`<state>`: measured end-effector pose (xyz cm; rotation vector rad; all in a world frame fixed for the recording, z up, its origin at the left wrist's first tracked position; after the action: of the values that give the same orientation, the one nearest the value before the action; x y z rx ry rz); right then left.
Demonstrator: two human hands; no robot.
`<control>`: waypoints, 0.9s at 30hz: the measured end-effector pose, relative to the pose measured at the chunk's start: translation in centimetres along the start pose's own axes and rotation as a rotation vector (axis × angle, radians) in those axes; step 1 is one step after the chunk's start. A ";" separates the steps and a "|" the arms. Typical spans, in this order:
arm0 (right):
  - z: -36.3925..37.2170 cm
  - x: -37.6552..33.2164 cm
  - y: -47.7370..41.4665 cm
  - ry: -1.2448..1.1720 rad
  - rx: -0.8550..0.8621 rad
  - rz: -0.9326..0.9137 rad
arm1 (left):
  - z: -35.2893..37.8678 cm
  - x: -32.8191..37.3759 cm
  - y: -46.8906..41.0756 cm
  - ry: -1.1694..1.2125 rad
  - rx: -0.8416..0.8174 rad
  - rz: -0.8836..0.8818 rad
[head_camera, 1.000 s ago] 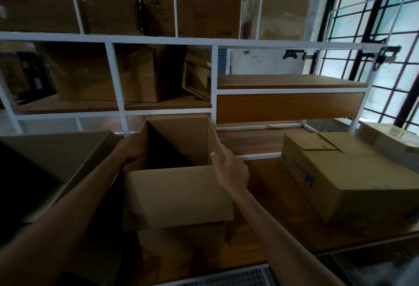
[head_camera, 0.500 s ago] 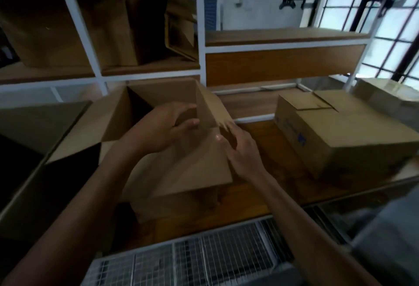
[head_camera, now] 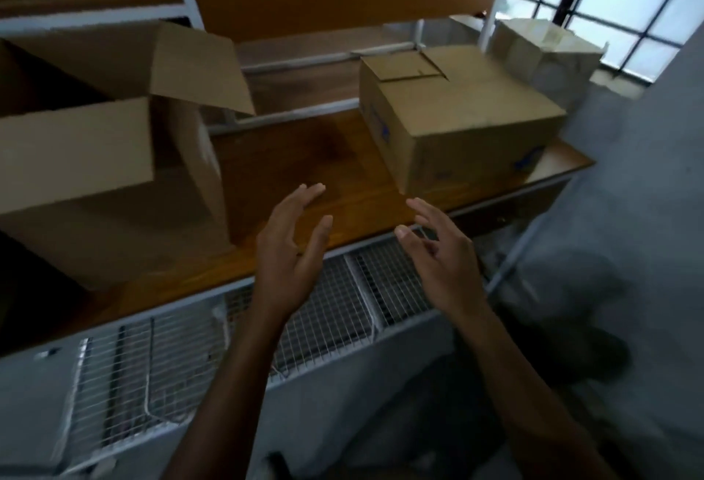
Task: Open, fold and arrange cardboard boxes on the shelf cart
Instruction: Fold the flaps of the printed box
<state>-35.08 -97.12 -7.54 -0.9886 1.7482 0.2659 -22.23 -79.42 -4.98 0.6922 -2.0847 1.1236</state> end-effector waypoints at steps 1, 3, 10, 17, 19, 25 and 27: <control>-1.3 1.2 0.5 -0.005 0.005 0.026 | 1.6 0.1 0.5 -0.004 -0.023 -0.017; -3.7 3.5 1.1 -0.021 0.019 0.085 | 4.5 0.6 1.1 -0.005 -0.061 -0.056; -8.9 8.7 0.2 -0.105 0.081 0.218 | 12.0 1.5 -0.2 0.011 -0.152 -0.108; -12.2 11.8 -8.2 -0.170 0.140 0.209 | 18.5 0.7 -6.9 0.016 -0.132 -0.108; -13.1 12.5 -11.7 -0.173 0.155 0.180 | 20.6 0.5 -10.0 0.018 -0.130 -0.098; -15.4 14.6 -22.5 -0.108 0.157 0.141 | 25.1 -0.6 -19.8 -0.031 -0.104 -0.092; -16.0 15.0 -26.1 -0.073 0.169 0.107 | 26.6 -1.5 -23.0 -0.102 -0.113 -0.080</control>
<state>-28.53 -130.57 -6.77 -0.7566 1.7284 0.2156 -12.98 -113.40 -5.29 0.7856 -2.1674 0.9363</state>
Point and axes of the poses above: each hand's wrist, its own y-axis away from the middle knuckle, its own z-axis out of the palm, x = y × z, the point moved 6 cm from there along -y, towards the middle knuckle
